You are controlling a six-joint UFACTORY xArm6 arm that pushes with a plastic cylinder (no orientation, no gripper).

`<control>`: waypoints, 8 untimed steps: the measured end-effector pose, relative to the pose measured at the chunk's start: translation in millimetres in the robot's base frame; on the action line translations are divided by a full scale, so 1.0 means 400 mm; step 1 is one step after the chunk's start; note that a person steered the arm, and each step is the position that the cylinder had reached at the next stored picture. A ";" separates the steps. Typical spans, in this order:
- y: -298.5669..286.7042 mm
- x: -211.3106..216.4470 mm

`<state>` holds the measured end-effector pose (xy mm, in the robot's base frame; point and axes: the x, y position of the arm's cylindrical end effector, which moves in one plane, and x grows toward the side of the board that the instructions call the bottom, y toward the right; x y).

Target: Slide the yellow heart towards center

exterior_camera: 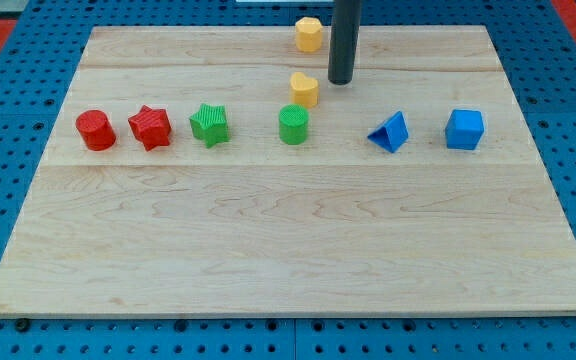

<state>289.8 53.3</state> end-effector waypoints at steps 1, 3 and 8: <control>-0.221 -0.005; -0.170 0.056; 0.021 0.100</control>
